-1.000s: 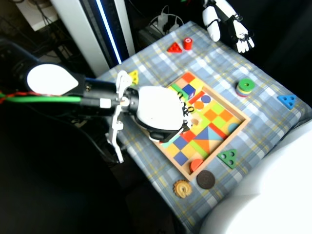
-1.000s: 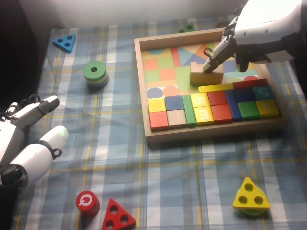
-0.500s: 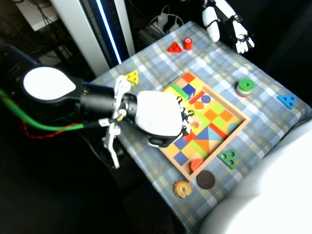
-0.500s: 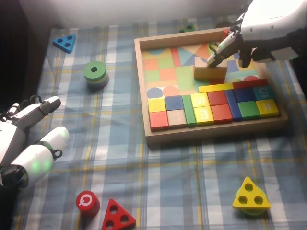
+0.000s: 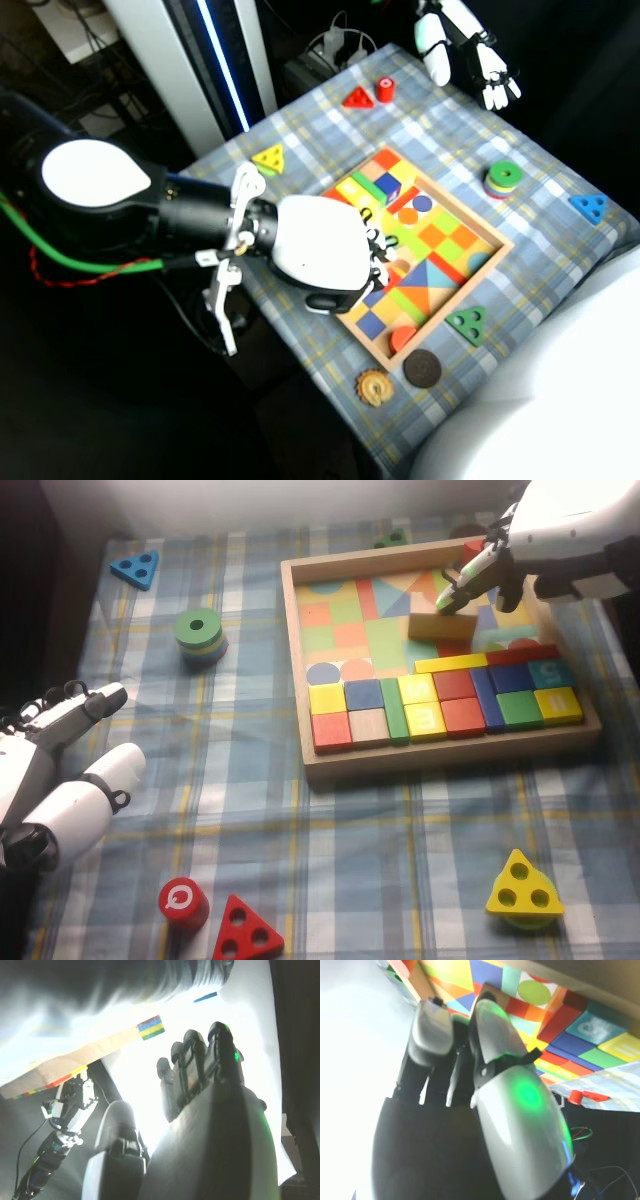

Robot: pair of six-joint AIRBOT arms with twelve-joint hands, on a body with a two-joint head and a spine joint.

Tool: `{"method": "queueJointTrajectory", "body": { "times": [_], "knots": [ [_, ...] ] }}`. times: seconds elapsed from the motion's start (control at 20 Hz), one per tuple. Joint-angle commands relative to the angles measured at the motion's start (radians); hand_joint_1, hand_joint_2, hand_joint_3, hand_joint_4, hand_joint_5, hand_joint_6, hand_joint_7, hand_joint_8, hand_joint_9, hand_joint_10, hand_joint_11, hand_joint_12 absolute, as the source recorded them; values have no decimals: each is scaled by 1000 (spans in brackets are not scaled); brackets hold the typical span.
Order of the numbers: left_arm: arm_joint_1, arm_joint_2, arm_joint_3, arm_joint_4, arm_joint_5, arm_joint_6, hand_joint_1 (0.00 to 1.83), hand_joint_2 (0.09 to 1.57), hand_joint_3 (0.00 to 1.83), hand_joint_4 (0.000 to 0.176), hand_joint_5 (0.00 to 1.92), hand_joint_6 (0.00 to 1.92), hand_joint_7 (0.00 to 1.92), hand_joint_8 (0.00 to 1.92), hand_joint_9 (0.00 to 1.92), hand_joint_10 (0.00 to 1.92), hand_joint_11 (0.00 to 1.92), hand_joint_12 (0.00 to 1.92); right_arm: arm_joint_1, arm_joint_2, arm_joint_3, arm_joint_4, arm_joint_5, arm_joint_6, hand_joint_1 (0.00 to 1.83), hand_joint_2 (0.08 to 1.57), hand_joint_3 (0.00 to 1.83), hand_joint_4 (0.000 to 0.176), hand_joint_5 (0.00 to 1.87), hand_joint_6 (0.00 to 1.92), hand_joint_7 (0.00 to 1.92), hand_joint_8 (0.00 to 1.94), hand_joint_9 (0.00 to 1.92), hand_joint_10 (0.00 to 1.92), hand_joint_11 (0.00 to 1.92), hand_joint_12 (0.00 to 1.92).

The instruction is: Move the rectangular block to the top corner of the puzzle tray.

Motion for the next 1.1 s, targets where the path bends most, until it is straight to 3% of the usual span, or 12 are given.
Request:
{"method": "queueJointTrajectory", "body": {
  "times": [0.0,0.05,0.15,0.3,0.4,0.75,0.8,0.85,0.9,0.95,1.0,1.05],
  "knots": [
    [-4,-4,4,44,-107,-4,278,1378,1,47,391,3,315,5,226,9,0,115,11,5,6,9,-21,-1,1504,1241,8,96,549,0,1050,1941,1296,1921,1363,1921],
    [-4,-4,3,44,-106,-4,282,1374,0,42,406,3,330,3,237,12,0,143,11,7,6,-6,-25,6,1547,1228,0,67,563,4,1028,1941,1279,1921,1346,1921],
    [-4,-4,3,44,-105,-4,289,1379,0,44,400,1,323,1,235,7,0,123,11,10,6,-26,-32,18,1523,1243,5,83,556,0,1016,1941,1254,1921,1304,1921],
    [-4,-4,3,44,-105,-4,295,1379,0,46,401,1,314,1,225,6,0,120,11,16,9,-43,-46,24,1555,1225,0,70,566,2,1045,1941,1297,1921,1353,1921],
    [-4,-4,3,44,-103,-4,308,1382,1,43,399,1,321,2,226,7,0,61,11,16,18,-47,-53,24,1632,1195,0,13,584,5,1034,1941,1396,1921,1453,1921],
    [-4,-5,3,45,-101,-4,307,1378,2,31,359,0,323,1,242,3,0,202,11,16,49,-53,-67,24,1634,1190,0,0,585,1,998,1940,1345,1921,1427,1921],
    [-4,-5,3,45,-101,-4,307,1378,2,25,371,5,338,7,256,9,0,202,11,16,51,-56,-69,24,1390,1246,43,0,578,3,729,1679,1306,1921,1404,1921],
    [-4,-5,3,45,-101,-4,294,1380,2,37,363,1,331,3,248,5,0,189,11,16,53,-58,-72,24,1593,1207,19,0,572,2,854,1889,1313,1921,1417,1921],
    [-4,-5,3,45,-100,-4,302,1374,0,32,380,2,342,2,257,6,0,231,11,16,58,-58,-73,24,1396,1225,35,0,578,2,747,1568,1278,1921,1389,1921],
    [-4,-5,3,45,-100,-4,308,1372,0,24,385,1,340,0,252,3,0,200,11,16,62,-58,-74,24,1594,1198,15,0,583,2,808,1866,1251,1921,1363,1921],
    [-4,-5,3,46,-100,-4,299,1374,1,28,380,2,334,2,246,2,0,131,11,16,70,-58,-76,24,1386,1246,39,0,579,2,698,1645,1231,1921,1343,1921],
    [-4,-5,3,47,-99,-4,309,1375,1,36,374,0,332,1,239,2,0,78,11,13,76,-58,-79,24,1566,1207,13,9,582,2,762,1882,1180,1921,1304,1921]
  ]
}}
